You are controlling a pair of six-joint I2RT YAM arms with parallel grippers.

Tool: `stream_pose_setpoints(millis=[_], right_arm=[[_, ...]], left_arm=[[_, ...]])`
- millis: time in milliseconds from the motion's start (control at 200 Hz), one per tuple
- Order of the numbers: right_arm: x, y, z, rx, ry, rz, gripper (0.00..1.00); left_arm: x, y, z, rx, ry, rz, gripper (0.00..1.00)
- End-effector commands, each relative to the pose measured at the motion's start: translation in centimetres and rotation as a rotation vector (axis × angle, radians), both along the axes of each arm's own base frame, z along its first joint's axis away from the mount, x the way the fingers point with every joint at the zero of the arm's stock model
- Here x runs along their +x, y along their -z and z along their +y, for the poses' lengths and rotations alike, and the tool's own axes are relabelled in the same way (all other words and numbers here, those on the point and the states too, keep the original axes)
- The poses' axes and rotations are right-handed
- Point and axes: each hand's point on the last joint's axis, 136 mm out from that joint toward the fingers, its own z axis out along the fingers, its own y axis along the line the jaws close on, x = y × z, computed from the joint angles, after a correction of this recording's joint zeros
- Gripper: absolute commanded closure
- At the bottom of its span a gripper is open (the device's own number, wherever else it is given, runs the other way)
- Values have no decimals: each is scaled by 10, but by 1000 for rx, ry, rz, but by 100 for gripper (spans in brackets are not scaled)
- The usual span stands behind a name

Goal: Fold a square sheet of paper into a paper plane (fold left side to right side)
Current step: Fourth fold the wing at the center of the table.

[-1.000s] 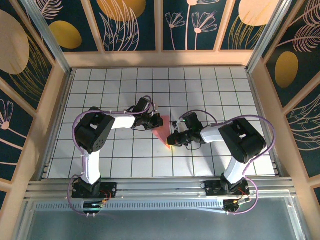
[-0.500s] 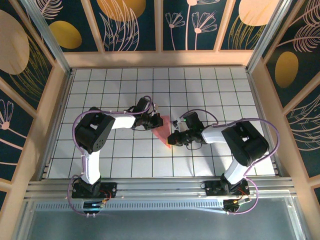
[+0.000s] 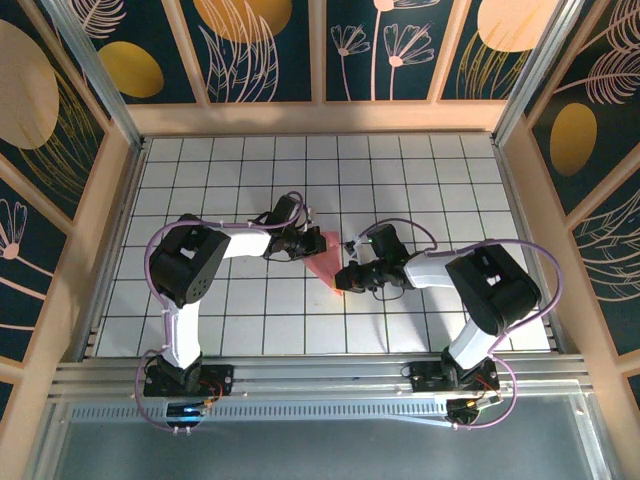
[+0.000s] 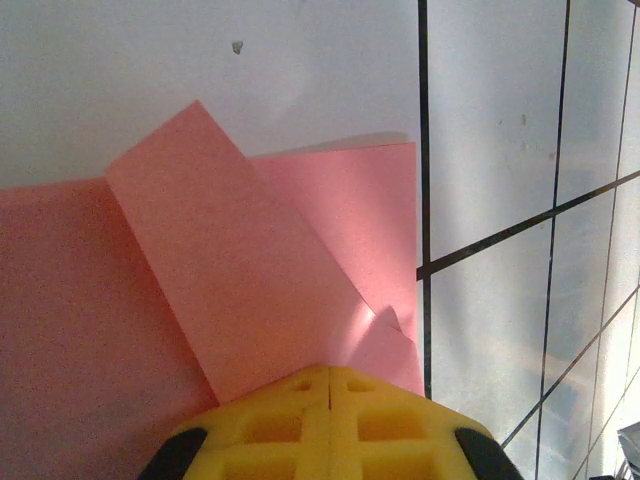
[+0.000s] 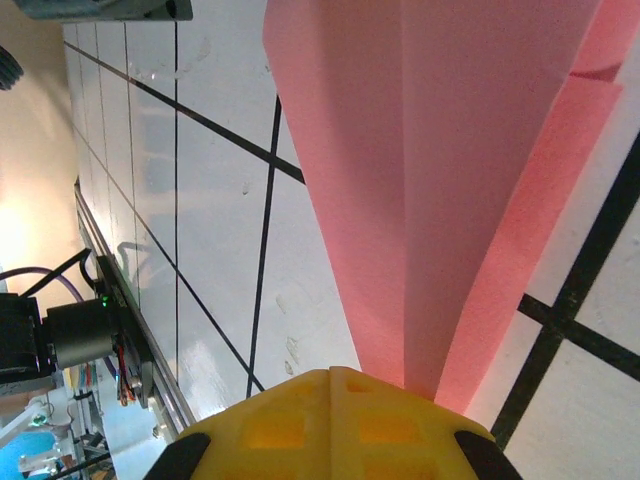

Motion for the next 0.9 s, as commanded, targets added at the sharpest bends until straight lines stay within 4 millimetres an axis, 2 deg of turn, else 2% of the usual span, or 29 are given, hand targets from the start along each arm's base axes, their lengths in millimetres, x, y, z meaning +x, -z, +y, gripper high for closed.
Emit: stream_pose_setpoints(millis=[0, 896], right_arm=[[-11, 12, -2, -18, -14, 42, 99], [-14, 26, -6, -66, -9, 62, 99]], left_arm=[[-20, 37, 28, 146, -25, 100, 100], [-20, 37, 27, 146, -24, 99, 100]])
